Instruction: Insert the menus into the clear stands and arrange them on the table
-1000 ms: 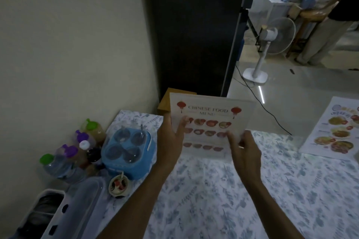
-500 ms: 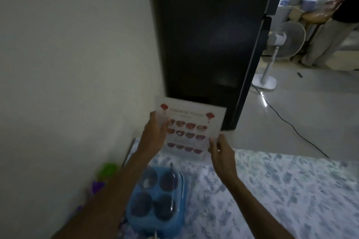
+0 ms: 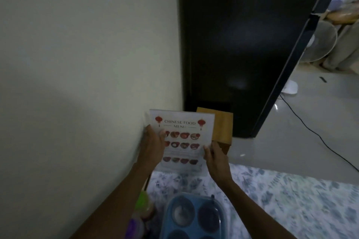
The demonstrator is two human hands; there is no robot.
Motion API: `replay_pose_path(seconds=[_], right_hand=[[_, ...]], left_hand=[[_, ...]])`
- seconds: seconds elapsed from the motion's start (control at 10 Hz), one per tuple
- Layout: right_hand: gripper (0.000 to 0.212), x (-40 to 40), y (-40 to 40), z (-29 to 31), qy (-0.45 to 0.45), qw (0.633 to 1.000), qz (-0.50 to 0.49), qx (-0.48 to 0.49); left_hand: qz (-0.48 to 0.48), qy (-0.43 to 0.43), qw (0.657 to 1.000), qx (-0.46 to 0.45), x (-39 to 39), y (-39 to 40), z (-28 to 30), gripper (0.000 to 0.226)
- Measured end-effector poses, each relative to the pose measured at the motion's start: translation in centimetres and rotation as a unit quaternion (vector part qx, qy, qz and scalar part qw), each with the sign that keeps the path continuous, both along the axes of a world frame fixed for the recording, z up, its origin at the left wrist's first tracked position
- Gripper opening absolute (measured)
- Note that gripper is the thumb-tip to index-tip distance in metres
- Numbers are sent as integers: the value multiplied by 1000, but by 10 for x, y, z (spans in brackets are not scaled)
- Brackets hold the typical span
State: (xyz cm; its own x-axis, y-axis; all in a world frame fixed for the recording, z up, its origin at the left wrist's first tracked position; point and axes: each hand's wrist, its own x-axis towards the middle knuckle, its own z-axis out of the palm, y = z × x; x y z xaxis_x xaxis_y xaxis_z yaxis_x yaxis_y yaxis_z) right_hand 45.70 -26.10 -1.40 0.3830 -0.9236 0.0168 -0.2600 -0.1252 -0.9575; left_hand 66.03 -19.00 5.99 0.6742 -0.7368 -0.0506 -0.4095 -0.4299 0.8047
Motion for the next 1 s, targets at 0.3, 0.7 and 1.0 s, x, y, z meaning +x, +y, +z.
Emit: replay_pose_path(seconds=[0.3, 0.7, 1.0], right_hand=[[17, 22, -4, 1, 26, 1000, 1, -2], [14, 23, 0, 12, 21, 999, 25, 7], [37, 3, 4, 28, 62, 998, -10, 13]], left_hand=[[-70, -218, 945, 233, 13, -3, 13, 47], [-135, -318, 901, 265, 1, 8, 23, 38], [-119, -360, 896, 232, -60, 9, 54, 43]])
